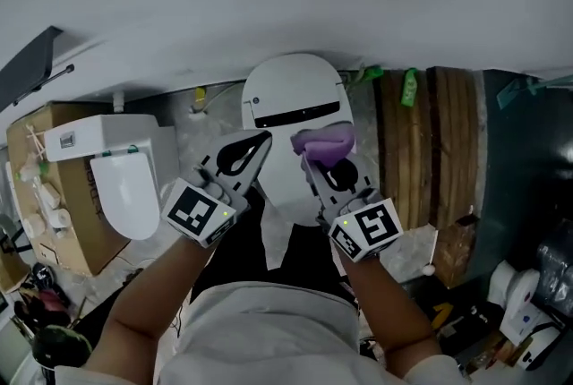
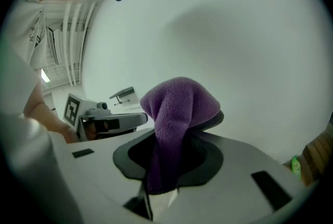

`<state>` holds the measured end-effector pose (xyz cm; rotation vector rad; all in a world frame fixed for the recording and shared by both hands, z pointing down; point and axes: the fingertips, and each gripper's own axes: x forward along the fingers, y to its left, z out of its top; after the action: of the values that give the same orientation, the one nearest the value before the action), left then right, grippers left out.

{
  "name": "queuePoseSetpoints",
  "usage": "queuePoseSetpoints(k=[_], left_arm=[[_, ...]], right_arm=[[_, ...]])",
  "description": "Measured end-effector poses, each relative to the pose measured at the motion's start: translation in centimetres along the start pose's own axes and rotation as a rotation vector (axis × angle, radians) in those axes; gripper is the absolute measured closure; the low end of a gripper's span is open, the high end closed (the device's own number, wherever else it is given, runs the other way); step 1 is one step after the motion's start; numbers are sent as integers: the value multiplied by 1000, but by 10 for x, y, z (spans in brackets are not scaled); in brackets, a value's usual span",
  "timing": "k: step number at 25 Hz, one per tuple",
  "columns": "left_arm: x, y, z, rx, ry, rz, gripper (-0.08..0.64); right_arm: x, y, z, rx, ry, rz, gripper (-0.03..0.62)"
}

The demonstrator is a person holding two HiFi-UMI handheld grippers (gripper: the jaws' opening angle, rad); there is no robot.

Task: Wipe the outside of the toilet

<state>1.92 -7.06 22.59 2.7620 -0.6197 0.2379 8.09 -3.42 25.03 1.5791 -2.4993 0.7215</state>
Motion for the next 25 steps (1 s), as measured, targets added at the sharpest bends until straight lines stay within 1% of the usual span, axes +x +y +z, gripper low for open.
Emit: queuePoseSetpoints(k=[3,8,12,15,19,25], left_arm=[[12,14,-34,-34,12,54,554],[30,40,-106,-108,47,126,554],[46,67,-146,-122,53,171,554],[59,82,-169,-117,66,177,554],[74,102,-199,-118,77,185,554],[100,119,-232,-134,89,187,554]], right_arm=[[24,-52,-41,-20,53,-14,492],[54,-144,-100,-17,100,-100,492],[74,-213,-138,-36,113,-176,492],[84,-255,-160,-40,119,-222,492],[103,-285,-189,-49,139,-247,492],[126,-299,-228,-58,166,-251,492]])
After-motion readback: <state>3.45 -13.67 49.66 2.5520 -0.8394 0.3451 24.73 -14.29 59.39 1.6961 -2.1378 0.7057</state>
